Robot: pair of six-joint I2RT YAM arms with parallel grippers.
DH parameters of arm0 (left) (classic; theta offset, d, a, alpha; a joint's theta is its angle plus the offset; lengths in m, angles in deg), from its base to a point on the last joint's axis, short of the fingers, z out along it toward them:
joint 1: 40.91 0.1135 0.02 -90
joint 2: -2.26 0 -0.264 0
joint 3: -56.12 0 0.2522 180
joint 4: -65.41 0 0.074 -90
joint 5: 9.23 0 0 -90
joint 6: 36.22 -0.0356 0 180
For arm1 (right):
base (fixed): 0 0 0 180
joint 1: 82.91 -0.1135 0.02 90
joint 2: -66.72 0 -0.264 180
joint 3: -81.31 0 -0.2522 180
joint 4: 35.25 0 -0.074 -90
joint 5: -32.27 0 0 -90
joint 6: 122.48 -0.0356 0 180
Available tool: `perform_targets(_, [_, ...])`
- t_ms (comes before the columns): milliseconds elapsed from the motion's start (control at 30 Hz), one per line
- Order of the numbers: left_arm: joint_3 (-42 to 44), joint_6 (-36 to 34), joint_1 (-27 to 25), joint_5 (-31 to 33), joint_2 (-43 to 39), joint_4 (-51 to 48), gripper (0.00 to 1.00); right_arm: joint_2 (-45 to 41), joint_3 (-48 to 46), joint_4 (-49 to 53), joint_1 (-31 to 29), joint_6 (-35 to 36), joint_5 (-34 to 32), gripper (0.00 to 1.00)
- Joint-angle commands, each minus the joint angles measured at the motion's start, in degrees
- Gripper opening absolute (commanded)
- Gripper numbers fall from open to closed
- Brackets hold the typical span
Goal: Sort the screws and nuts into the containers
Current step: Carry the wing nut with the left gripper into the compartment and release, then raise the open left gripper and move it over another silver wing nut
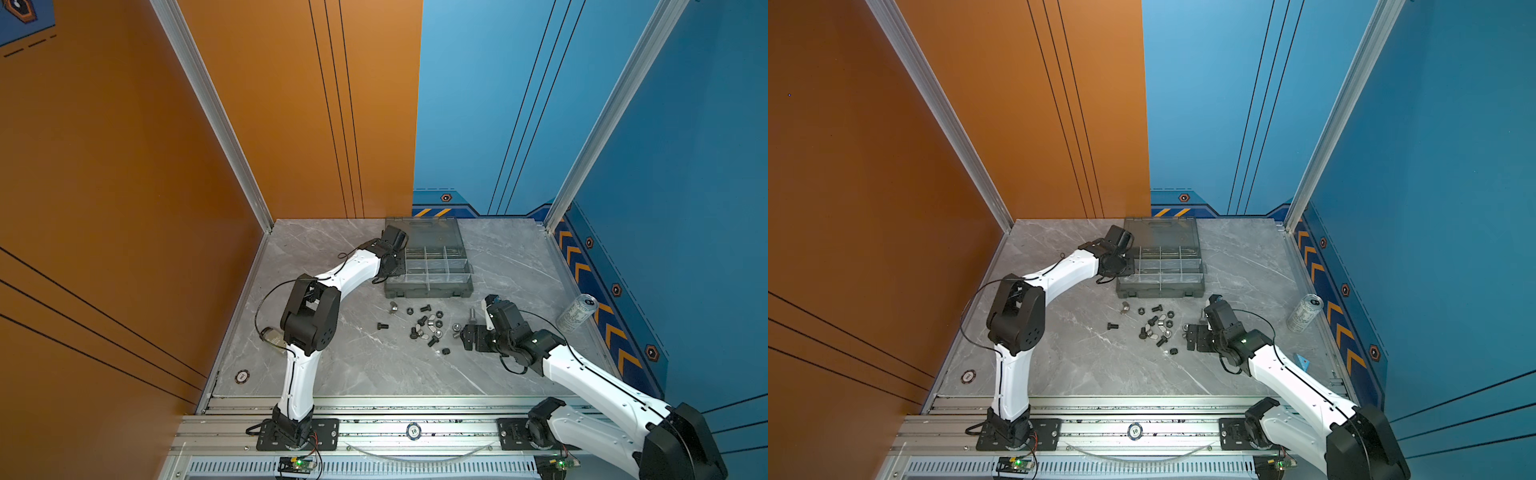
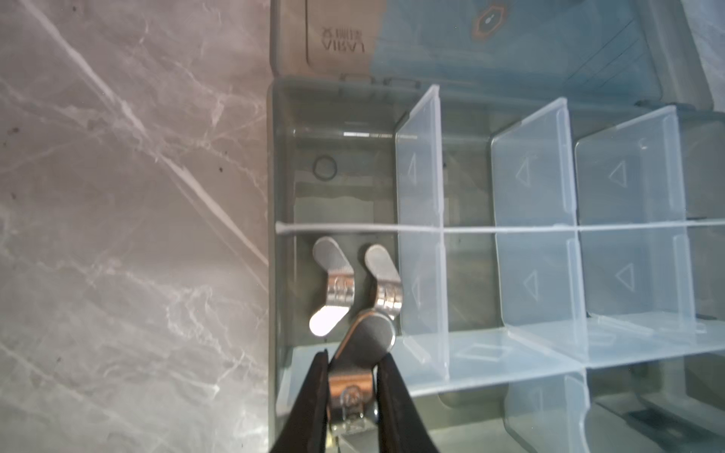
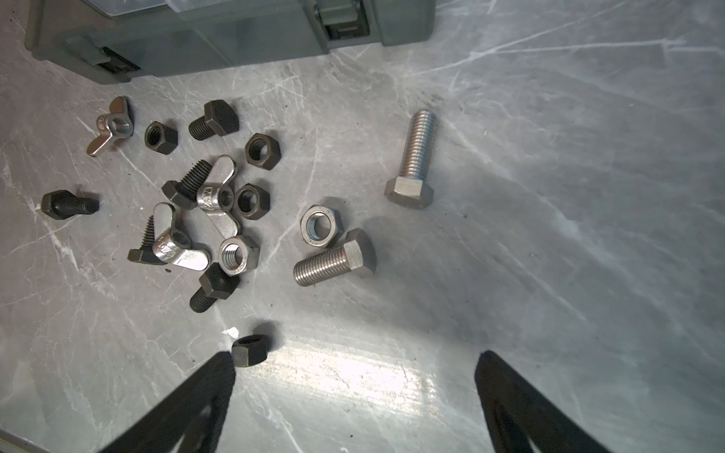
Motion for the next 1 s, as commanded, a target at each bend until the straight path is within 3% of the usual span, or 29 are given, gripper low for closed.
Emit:
perform_targets(0, [-2.6,-1.2,0.6,-1.6,0.8,1.0,0.02,-0.4,-0.5,0.6,0.3,0.1,-0.6,0.99])
perform_targets(333, [-2.8,-0.3,1.0,-3.0,3.1,0.9,0.08,1.7,0.2,0.0,0.3,0.2,-0.1,0.99])
perform_targets(600, [-1.7,0.3,0.9,-3.9,2.7,1.1,0.39,1.8,0.5,0.5,0.3,0.2,0.3,0.99])
perform_targets(967, [2.9,2.9,-0.1,-4.7,-5.2,1.1,0.53,-2.8,0.1,2.5,0.2,-0.4,-0.5,0.98])
